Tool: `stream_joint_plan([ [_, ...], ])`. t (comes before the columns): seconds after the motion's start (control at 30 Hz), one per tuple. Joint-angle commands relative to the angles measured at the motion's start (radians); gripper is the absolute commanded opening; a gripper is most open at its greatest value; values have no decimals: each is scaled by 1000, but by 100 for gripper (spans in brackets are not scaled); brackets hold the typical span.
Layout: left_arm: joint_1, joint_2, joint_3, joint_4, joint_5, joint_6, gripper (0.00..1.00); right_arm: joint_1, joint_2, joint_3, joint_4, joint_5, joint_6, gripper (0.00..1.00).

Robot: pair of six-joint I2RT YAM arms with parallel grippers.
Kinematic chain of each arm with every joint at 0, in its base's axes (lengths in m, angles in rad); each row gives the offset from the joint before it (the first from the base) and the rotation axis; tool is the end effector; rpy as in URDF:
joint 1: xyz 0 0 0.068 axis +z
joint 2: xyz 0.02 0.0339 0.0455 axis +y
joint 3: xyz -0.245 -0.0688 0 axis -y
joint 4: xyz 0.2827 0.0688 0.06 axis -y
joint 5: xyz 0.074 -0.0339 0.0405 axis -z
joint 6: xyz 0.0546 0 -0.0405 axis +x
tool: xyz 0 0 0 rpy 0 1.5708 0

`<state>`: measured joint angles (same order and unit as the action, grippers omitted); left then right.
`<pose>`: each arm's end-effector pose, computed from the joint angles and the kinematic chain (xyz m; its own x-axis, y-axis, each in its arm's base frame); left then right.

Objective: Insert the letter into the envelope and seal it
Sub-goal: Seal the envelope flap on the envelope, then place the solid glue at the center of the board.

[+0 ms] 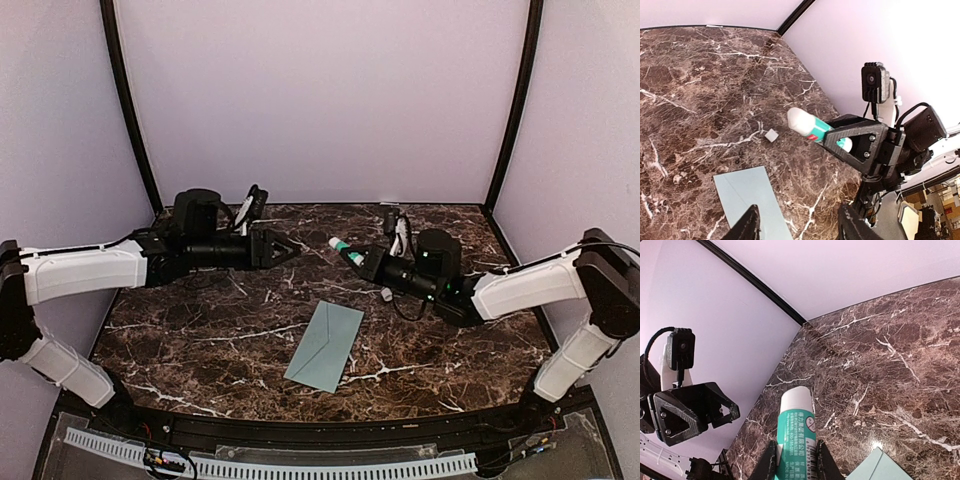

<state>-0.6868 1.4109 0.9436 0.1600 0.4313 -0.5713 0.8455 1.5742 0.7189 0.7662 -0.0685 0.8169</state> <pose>0.2780 -0.2575 0.2442 -0.6748 -0.0819 -0.7334 0.6172 0.4821 -0.6218 0.2490 0.2865 0.1731 -0.6176 0.3997 -0.6773 -0.4989 0.4666 0.7303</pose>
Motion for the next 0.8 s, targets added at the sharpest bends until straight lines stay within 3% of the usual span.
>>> stream_joint_plan([
  [0.0,0,-51,-41,178,75,-162,56,51,-77,9,51,87,-84,11],
  [0.23,0,-46,-98,449,201,-390,75,144,-125,54,62,243,-222,11],
  [0.77,-46,53,-53,638,192,-522,79,234,-50,158,110,254,-333,12],
])
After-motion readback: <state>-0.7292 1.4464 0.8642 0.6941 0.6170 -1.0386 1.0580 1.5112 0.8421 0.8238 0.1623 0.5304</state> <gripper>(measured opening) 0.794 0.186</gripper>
